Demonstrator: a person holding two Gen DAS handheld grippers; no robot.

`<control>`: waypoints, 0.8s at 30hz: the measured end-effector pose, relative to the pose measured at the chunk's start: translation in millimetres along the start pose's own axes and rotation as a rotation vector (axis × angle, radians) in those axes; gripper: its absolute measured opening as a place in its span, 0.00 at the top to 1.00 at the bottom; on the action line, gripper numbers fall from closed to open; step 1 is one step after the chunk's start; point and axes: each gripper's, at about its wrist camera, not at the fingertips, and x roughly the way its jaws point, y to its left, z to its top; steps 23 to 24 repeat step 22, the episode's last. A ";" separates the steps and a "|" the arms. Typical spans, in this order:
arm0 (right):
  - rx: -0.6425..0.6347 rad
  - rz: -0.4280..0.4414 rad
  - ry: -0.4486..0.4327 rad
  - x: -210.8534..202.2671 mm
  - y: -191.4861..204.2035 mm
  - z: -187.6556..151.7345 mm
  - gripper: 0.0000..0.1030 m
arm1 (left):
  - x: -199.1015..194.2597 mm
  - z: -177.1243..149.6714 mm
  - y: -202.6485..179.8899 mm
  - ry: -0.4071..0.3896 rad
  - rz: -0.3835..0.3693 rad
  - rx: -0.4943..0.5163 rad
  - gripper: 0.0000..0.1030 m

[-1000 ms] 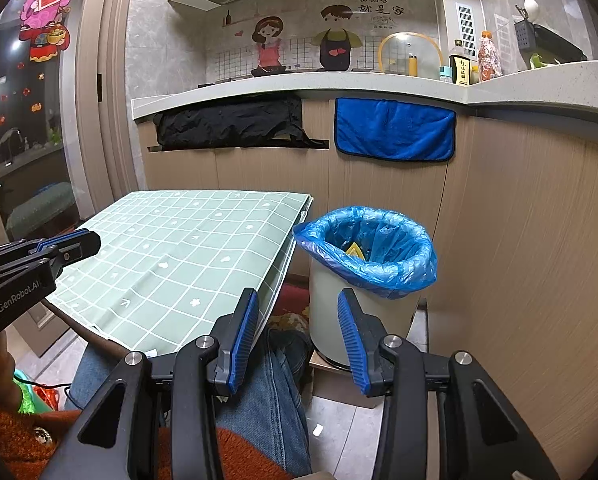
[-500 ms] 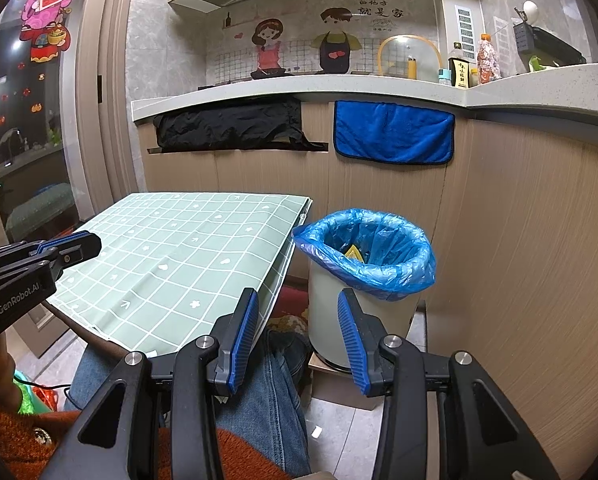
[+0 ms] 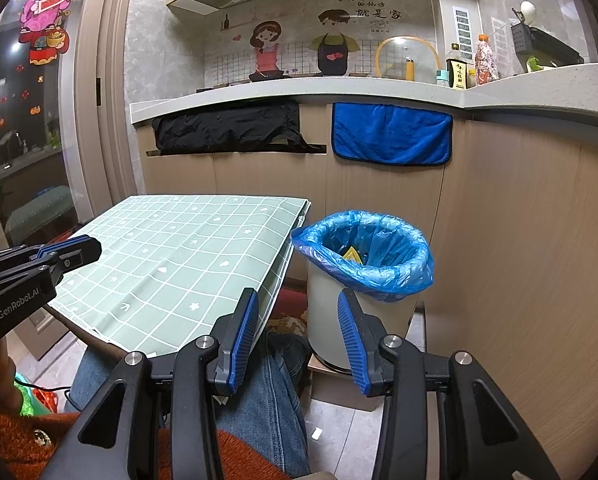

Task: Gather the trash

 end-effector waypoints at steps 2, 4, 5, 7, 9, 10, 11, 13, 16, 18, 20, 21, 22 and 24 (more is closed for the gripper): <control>0.001 0.000 -0.002 0.0 -1.0 0.9 0.62 | 0.4 -0.6 -1.7 0.004 -0.007 0.002 0.93; 0.002 -0.003 -0.004 -0.4 -0.9 1.9 0.62 | 0.8 -1.4 -1.4 0.009 -0.012 0.004 0.93; 0.003 -0.003 -0.004 -0.5 -1.5 2.6 0.62 | 0.8 -1.7 -0.5 0.010 -0.013 0.005 0.93; 0.003 -0.004 -0.004 -0.4 -1.8 2.8 0.62 | 0.6 -1.7 -0.6 0.008 -0.016 0.007 0.93; 0.001 -0.006 -0.008 -0.5 -2.4 3.5 0.62 | 0.9 -1.8 0.2 0.009 -0.019 0.008 0.93; 0.003 -0.009 -0.011 -1.3 -2.4 4.0 0.62 | 1.2 -1.8 0.4 0.010 -0.021 0.009 0.93; 0.005 -0.012 -0.013 -2.5 -2.1 4.0 0.62 | 1.4 -1.9 0.8 0.011 -0.022 0.009 0.93; 0.008 -0.019 -0.019 -4.3 -1.1 4.4 0.62 | 1.8 -1.7 2.2 0.014 -0.024 0.007 0.93; 0.010 -0.024 -0.018 -5.6 -1.4 4.1 0.62 | 2.7 -1.6 4.4 0.019 -0.030 0.003 0.93; 0.009 -0.022 -0.018 -5.6 -1.4 4.5 0.62 | 3.8 -2.0 6.3 0.027 -0.033 -0.003 0.93; 0.005 -0.026 -0.020 -6.3 -1.1 3.7 0.62 | 5.4 -2.4 9.7 0.032 -0.038 -0.012 0.93; 0.003 -0.029 -0.021 -6.7 -0.4 3.4 0.62 | 6.1 -2.4 11.1 0.034 -0.041 -0.016 0.93; 0.001 -0.030 -0.020 -6.0 -0.7 3.9 0.62 | 7.3 -2.4 13.1 0.037 -0.044 -0.020 0.93; 0.001 -0.030 -0.020 -6.0 -0.7 3.9 0.62 | 7.3 -2.4 13.1 0.037 -0.044 -0.020 0.93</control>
